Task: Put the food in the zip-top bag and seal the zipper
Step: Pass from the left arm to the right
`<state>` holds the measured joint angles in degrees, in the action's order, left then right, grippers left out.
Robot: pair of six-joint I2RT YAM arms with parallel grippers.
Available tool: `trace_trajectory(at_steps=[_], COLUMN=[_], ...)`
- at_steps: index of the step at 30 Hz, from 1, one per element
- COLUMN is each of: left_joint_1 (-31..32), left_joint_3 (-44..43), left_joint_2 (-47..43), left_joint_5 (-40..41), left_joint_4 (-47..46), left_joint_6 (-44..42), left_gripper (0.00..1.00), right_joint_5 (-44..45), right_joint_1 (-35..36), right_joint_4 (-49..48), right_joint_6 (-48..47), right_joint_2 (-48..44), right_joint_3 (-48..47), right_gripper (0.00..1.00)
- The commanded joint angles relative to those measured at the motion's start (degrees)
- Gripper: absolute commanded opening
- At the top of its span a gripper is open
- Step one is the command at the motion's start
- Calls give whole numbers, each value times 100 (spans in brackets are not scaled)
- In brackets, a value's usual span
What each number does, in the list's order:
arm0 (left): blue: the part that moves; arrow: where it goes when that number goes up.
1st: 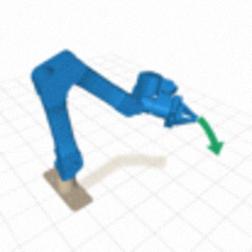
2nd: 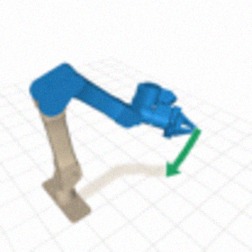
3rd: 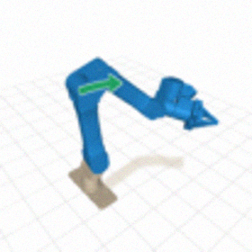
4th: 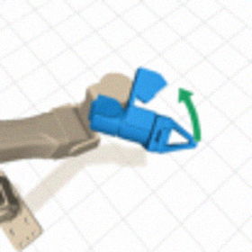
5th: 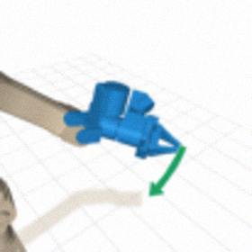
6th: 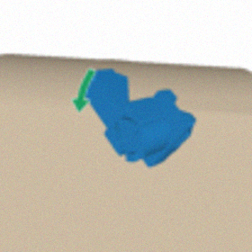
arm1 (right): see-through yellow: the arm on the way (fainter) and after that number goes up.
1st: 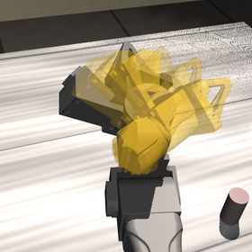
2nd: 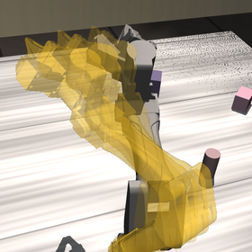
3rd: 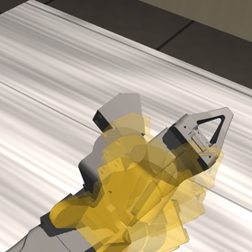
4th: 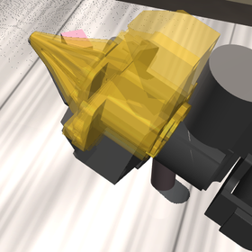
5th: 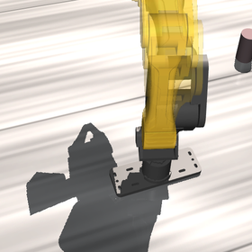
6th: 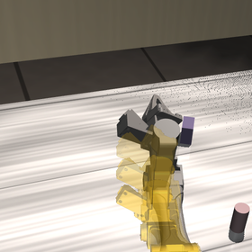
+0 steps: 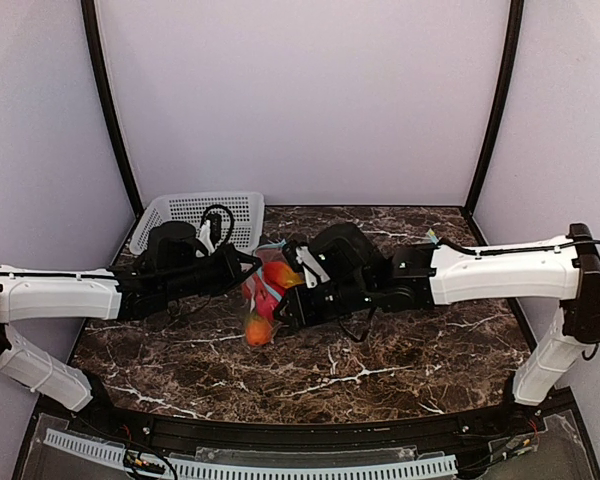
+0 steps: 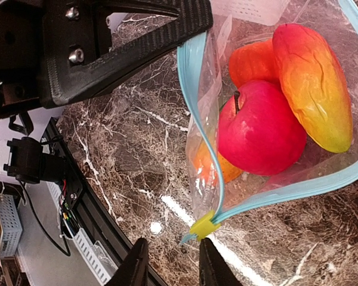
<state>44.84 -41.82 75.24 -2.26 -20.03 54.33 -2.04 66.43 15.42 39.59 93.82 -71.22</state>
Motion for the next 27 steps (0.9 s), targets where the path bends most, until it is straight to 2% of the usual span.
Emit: trace_trajectory(at_steps=[1,7,12,18,27], left_joint_1=[-5,-9,-8,-11,-14], left_joint_3=[78,86,86,87,87], left_joint_2=[-175,-194,-214,-244,-238], left_joint_5=[59,68,88,141,156], left_joint_4=[-129,-117,-74,-37,-34], left_joint_6=[-1,-1,-9,-32,-36], left_gripper=[1,1,1,1,1], right_joint_5=[109,336,352,371,348], right_joint_1=[85,98,101,115,139], right_joint_4=[-32,134,247,290,269], right_joint_6=[15,46,153,320,504], right_joint_2=[195,304,407,391,509], right_joint_3=[-211,-319,-407,-349,-395], right_gripper=[25,16,15,25,29])
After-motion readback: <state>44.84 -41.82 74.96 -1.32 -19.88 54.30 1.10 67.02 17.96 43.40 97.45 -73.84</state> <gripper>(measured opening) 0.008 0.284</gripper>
